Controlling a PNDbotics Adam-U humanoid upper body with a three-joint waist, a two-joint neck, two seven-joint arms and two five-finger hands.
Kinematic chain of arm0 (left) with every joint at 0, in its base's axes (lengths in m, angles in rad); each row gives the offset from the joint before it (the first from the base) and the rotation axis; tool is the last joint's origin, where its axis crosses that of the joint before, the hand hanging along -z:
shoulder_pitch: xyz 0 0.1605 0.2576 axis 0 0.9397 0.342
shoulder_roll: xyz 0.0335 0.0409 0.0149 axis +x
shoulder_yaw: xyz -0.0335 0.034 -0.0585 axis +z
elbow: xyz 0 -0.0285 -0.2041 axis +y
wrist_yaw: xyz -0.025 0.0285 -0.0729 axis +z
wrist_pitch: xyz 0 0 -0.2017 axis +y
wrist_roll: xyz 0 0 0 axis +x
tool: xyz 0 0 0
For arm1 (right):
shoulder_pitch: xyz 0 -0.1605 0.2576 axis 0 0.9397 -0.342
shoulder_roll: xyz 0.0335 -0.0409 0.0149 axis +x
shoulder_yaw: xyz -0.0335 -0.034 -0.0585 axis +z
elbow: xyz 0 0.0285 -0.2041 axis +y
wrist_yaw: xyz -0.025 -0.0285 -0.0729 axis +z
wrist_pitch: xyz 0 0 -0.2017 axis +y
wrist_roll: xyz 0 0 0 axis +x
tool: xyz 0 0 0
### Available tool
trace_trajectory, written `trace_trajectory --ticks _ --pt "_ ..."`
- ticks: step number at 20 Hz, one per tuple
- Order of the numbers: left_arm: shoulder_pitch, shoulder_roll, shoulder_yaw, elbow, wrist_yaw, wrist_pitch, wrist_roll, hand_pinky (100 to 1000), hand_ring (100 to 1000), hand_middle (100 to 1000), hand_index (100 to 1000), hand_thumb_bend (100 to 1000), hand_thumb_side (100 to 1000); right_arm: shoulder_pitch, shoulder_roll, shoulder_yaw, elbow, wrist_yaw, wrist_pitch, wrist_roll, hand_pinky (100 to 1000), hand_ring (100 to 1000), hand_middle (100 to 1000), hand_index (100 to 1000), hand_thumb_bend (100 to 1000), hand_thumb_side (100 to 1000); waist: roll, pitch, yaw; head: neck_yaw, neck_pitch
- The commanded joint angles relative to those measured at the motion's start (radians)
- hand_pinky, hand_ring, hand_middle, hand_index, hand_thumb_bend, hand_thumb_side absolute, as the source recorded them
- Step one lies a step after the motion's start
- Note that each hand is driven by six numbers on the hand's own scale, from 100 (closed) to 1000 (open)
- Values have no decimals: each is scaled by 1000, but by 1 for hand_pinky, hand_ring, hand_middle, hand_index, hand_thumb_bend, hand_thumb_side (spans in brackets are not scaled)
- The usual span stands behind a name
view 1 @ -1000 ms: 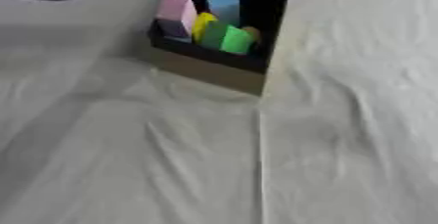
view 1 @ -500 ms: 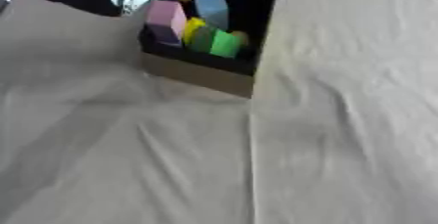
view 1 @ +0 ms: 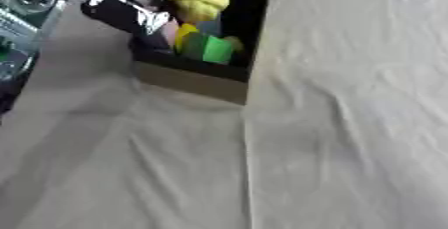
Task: Pick up objects on the table and place them in the box.
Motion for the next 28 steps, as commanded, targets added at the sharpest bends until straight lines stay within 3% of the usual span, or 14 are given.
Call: trace_trajectory --ticks 1,3,6,12,15,17,21,25,28 --pt "-20 1 0 33 -15 -26 -16 743 743 765 896 493 341 -7 -21 -8 -15 -4 1 3 863 830 648 738 100 634 8 -32 -3 9 -6" --pt "-18 -1 3 39 -24 -46 -31 819 836 862 963 680 406 -4 -18 -9 -15 -2 3 1 864 831 648 738 100 634 9 -32 -3 11 -3" --pt "-14 0 12 39 -42 -70 -30 827 847 863 957 791 411 0 -16 -9 -15 0 5 -1 864 831 648 738 100 634 9 -33 -3 13 1" --pt "6 17 60 -29 14 -62 30 810 824 835 931 615 389 10 -16 -13 -15 4 5 -6 864 831 647 738 100 637 8 -38 4 8 23" --pt "24 32 104 -108 74 -34 71 777 778 786 891 409 329 11 -16 -14 -15 4 3 -7 864 831 647 738 100 633 3 -42 9 5 33" --pt "52 44 149 -203 140 1 146 759 739 743 855 314 283 14 -17 -17 -15 4 0 -9 863 831 648 739 100 633 0 -44 13 2 38" --pt "158 102 237 -409 371 33 361 739 693 695 815 273 267 18 -22 -27 -15 6 -10 -19 862 831 649 739 100 632 -6 -49 24 -11 46" --pt "279 144 322 -439 587 -97 596 713 658 655 774 298 249 20 -25 -34 -15 4 -20 -27 862 831 651 740 100 630 -16 -55 36 -26 48" --pt "387 158 366 -441 690 -213 720 692 631 627 747 315 258 20 -26 -39 -15 1 -28 -31 860 831 652 738 100 627 -27 -62 44 -34 46"
